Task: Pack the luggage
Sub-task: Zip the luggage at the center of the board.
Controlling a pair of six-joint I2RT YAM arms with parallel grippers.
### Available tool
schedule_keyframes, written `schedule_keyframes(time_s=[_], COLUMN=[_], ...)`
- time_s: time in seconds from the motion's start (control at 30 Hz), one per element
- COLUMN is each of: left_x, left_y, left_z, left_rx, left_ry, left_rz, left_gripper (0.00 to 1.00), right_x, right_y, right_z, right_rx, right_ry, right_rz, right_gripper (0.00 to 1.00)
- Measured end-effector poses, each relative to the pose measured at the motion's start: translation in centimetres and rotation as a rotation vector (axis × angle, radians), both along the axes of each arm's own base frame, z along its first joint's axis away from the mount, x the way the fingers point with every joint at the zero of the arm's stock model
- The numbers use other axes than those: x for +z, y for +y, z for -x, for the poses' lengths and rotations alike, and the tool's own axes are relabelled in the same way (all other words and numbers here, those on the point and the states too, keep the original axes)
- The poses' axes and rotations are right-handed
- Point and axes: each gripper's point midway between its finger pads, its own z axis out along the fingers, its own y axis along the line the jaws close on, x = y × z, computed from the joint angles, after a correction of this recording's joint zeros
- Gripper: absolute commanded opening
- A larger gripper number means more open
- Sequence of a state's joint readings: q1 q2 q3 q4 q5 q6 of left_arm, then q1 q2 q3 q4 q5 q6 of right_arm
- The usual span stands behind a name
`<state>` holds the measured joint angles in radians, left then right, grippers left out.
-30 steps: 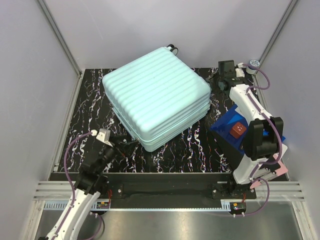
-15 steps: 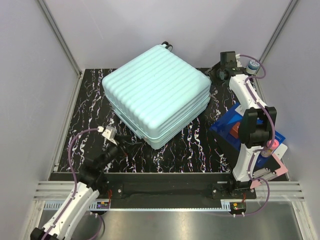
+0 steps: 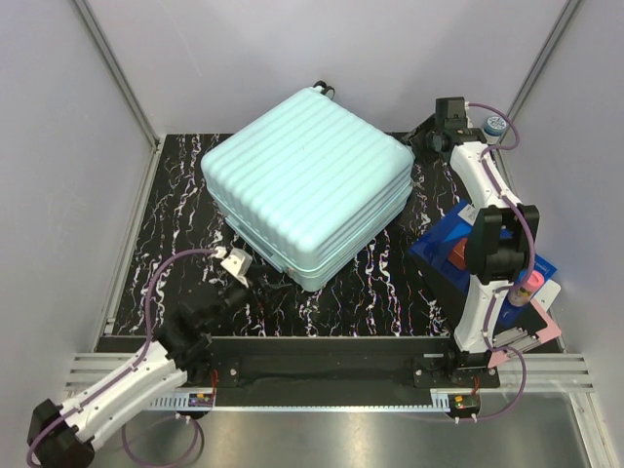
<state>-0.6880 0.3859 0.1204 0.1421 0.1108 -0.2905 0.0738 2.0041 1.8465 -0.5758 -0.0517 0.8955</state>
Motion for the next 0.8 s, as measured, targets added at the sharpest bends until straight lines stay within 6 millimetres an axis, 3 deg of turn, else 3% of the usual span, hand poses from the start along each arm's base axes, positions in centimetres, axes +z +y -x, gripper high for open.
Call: schedule_keyframes(time_s=[0.13, 0.33, 0.5, 0.8], left_x=[1.2, -0.3, -0.3, -2.0], left_y=[-1.0, -0.7, -0.4, -1.7], left_z=[-0.2, -0.9, -1.5, -1.4], left_rx=[0.013, 0.073, 0.113, 0.096], left_ry=[-0.035, -0.017, -0.018, 0.038], left_rz=[-0.041, -0.104, -0.104, -0.125], left_gripper=[0.85, 0.84, 0.78, 0.65], right_x=[0.0, 0.0, 0.0, 0.1], right_y=[0.1, 0.1, 0.0, 0.2], right_z=[-0.1, -0.1, -0.1, -0.1], right_rx=[0.010, 0.013, 0.012, 0.021], right_ry=[0.000, -0.001, -0.001, -0.001], right_rz=[-0.010, -0.012, -0.013, -0.021], right_gripper=[0.00, 0.00, 0.00, 0.00])
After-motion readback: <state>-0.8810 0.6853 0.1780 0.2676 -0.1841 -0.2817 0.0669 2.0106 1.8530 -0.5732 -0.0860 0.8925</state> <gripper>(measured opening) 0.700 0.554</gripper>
